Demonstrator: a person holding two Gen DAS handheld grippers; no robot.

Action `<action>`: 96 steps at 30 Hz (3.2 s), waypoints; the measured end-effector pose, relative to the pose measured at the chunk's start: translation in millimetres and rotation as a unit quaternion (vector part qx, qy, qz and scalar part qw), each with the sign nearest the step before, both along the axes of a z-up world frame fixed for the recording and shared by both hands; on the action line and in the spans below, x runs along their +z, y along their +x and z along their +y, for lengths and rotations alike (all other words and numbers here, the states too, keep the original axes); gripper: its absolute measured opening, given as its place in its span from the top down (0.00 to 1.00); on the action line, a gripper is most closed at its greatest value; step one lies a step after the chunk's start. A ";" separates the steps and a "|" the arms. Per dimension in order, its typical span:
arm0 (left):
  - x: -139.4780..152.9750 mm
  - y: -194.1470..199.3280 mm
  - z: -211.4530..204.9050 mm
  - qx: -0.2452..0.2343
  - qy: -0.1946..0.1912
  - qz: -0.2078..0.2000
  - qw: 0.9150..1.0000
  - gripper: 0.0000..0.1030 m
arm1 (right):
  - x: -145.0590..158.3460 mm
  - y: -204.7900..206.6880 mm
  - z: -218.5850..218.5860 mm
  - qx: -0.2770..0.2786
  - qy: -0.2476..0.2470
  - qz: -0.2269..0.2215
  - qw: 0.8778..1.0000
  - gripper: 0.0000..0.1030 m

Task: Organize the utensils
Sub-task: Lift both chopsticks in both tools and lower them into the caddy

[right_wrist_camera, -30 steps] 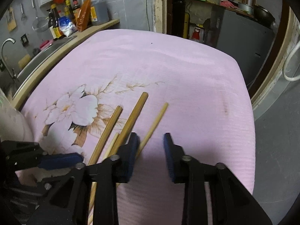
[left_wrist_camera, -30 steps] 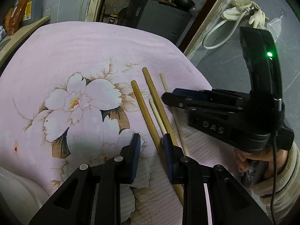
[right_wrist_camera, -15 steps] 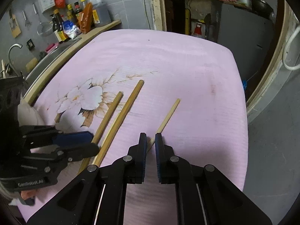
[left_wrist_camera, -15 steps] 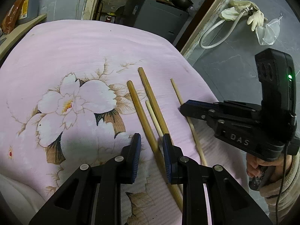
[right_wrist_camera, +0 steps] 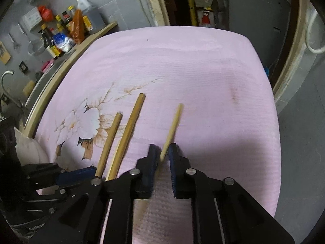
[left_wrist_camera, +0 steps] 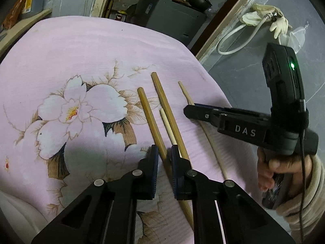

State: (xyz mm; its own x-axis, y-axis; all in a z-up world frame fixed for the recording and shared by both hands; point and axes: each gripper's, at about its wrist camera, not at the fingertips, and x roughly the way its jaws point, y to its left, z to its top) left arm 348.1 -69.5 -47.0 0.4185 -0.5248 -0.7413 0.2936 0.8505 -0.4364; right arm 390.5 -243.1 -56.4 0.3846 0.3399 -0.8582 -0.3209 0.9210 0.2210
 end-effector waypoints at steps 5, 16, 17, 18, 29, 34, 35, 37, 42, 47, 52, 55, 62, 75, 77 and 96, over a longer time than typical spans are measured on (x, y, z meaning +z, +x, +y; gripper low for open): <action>2.0 -4.9 0.2 0.003 -0.006 0.001 1.000 0.94 | 0.8 -9.5 -12.9 -0.023 0.045 0.004 0.999 0.97; 14.6 -32.6 0.2 -0.017 -0.018 -0.006 1.000 0.96 | 20.0 -76.7 -27.6 -0.025 0.090 -0.095 0.991 0.97; 16.9 -33.9 1.6 -0.015 -0.019 -0.009 1.000 0.96 | 23.1 -85.6 -27.2 -0.022 0.093 -0.110 0.989 0.97; 21.0 -37.8 3.2 -0.011 -0.019 -0.021 1.000 0.96 | 25.7 -93.0 -26.2 -0.019 0.094 -0.123 0.988 0.97; 66.4 -107.0 4.6 0.048 -0.002 -0.230 0.972 0.96 | 62.0 -162.6 -17.5 -0.017 0.119 -0.309 0.943 0.97; 84.1 -138.8 10.8 0.082 -0.002 -0.316 0.945 0.96 | 83.6 -185.8 -1.5 -0.008 0.118 -0.373 0.920 0.97; 88.6 -144.9 15.0 0.090 -0.004 -0.330 0.940 0.96 | 89.7 -190.9 3.7 -0.006 0.118 -0.389 0.913 0.97; 96.2 -152.4 22.4 0.103 -0.010 -0.351 0.931 0.96 | 99.9 -197.9 12.9 -0.002 0.119 -0.412 0.903 0.97; 115.7 -174.9 58.6 0.134 -0.013 -0.403 0.905 0.96 | 126.1 -208.5 32.4 0.011 0.144 -0.455 0.879 0.97; 137.6 -183.6 89.9 0.166 -0.015 -0.438 0.883 0.96 | 146.9 -209.4 57.0 0.027 0.193 -0.484 0.853 0.97; 157.3 -187.8 127.3 0.204 -0.008 -0.470 0.859 0.95 | 163.8 -204.0 90.9 0.043 0.234 -0.507 0.829 0.97; 165.8 -186.8 153.2 0.230 -0.005 -0.482 0.846 0.95 | 170.4 -198.7 110.5 0.047 0.251 -0.517 0.817 0.97; 164.7 -178.9 203.9 0.295 -0.013 -0.496 0.816 0.95 | 172.5 -179.8 138.7 0.038 0.314 -0.522 0.792 0.97; 132.1 -165.5 257.5 0.391 -0.042 -0.482 0.783 0.95 | 140.3 -159.3 165.0 0.013 0.308 -0.527 0.792 0.97; 128.2 -164.2 259.8 0.402 -0.040 -0.482 0.777 0.95 | 132.8 -154.3 165.4 0.003 0.306 -0.521 0.797 0.97; 99.8 -156.7 230.4 0.410 0.000 -0.489 0.769 0.95 | 104.7 -147.3 175.5 0.005 0.260 -0.499 0.827 0.97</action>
